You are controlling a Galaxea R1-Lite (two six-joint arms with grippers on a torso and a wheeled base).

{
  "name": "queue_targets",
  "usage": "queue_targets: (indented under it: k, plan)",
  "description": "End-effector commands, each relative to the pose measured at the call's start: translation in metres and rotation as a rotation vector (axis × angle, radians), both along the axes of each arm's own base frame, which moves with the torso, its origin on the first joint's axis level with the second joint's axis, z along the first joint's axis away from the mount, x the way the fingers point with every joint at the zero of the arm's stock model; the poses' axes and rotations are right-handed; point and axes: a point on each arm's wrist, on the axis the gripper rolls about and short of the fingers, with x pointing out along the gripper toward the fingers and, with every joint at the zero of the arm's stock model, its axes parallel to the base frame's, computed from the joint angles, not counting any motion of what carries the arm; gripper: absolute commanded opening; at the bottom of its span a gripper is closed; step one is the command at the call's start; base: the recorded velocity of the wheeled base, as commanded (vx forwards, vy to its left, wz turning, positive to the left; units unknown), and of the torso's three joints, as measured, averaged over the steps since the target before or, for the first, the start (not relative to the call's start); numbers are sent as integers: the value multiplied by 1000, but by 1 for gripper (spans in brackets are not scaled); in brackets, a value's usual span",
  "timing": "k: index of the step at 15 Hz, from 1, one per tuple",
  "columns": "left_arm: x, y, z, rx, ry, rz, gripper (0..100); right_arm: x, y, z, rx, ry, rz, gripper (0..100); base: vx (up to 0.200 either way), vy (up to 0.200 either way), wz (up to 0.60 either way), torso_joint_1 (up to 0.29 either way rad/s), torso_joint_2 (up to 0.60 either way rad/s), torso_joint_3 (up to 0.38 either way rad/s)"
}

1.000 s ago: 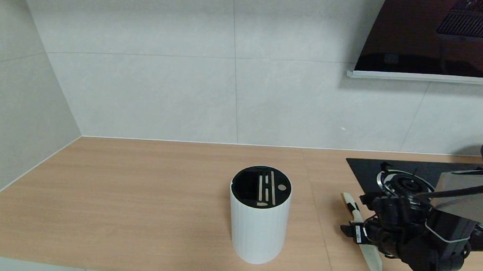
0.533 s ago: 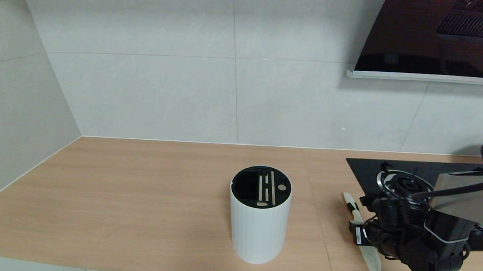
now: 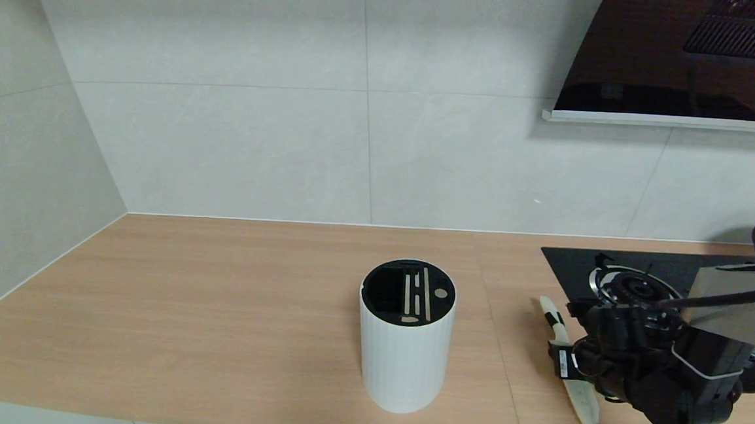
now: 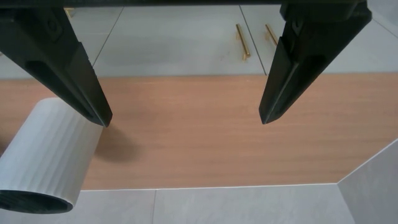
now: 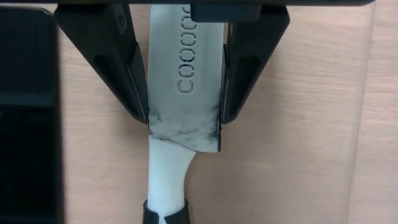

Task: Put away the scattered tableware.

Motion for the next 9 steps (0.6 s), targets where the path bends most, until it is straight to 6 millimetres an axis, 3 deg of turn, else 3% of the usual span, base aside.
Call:
queue_targets:
  k: [1, 3, 5, 7, 8, 9]
  plan:
    - [0, 0, 0, 3, -2, -6, 100, -12, 1, 56, 28, -139, 14, 0, 0, 0, 0, 0, 0, 0]
    - [-5, -2, 20, 19, -49, -105, 100, -22, 8, 98, 50, -243, 40, 0, 0, 0, 0, 0, 0, 0]
    - [-1, -7, 72, -34, 33, -344, 100, -26, 20, 152, 84, -356, 85, 0, 0, 0, 0, 0, 0, 0]
    - [26, -10, 109, -72, 134, -470, 100, -29, 34, 190, 99, -378, 127, 0, 0, 0, 0, 0, 0, 0]
    - [55, -12, 136, -87, 193, -520, 100, -37, 43, 213, 112, -399, 161, 0, 0, 0, 0, 0, 0, 0]
    - [66, -12, 145, -94, 210, -532, 100, -41, 47, 219, 120, -416, 174, 0, 0, 0, 0, 0, 0, 0]
